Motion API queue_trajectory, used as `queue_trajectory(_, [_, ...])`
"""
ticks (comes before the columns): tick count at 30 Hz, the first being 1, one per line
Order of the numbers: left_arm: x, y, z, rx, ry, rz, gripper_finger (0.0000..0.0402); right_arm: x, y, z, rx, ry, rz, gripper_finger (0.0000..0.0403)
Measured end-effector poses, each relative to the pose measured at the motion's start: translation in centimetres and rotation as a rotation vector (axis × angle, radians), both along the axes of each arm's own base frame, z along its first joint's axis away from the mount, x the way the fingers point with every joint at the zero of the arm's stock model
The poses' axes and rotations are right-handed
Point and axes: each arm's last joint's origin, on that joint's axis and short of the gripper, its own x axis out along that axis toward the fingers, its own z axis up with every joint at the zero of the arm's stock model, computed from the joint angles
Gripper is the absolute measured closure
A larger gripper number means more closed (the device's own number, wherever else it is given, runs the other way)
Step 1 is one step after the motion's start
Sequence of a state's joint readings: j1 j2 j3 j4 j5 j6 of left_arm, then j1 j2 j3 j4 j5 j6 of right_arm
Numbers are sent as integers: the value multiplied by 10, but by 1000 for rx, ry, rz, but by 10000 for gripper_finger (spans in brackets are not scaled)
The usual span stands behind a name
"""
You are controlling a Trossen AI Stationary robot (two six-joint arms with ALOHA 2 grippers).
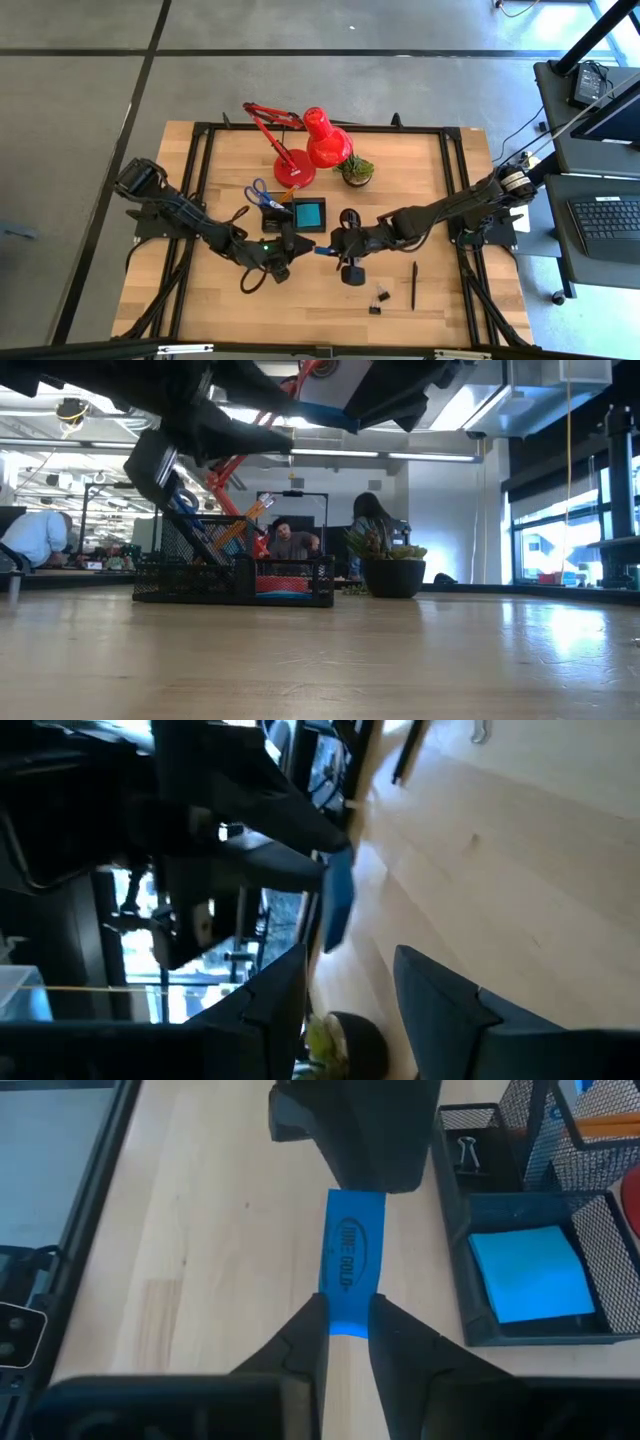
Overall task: Pick and place office supplies into organizer
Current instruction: Put the blue eraser into the black desk organizer
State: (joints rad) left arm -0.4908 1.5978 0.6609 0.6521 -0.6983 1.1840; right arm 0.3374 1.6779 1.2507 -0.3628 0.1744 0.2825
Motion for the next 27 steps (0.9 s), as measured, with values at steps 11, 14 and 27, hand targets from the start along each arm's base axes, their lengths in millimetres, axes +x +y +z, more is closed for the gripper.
queue_trajectory(11, [4,2,3,-27,-17,-90,254,1,0,1,3,-11,2,336])
queue_trajectory(14, [5,3,3,-31,-22,-90,254,1,0,1,3,-11,3,336])
queue_trajectory(27, [7,8,4,-2,-20,-84,291,2,1,2,-3,-31,18,336])
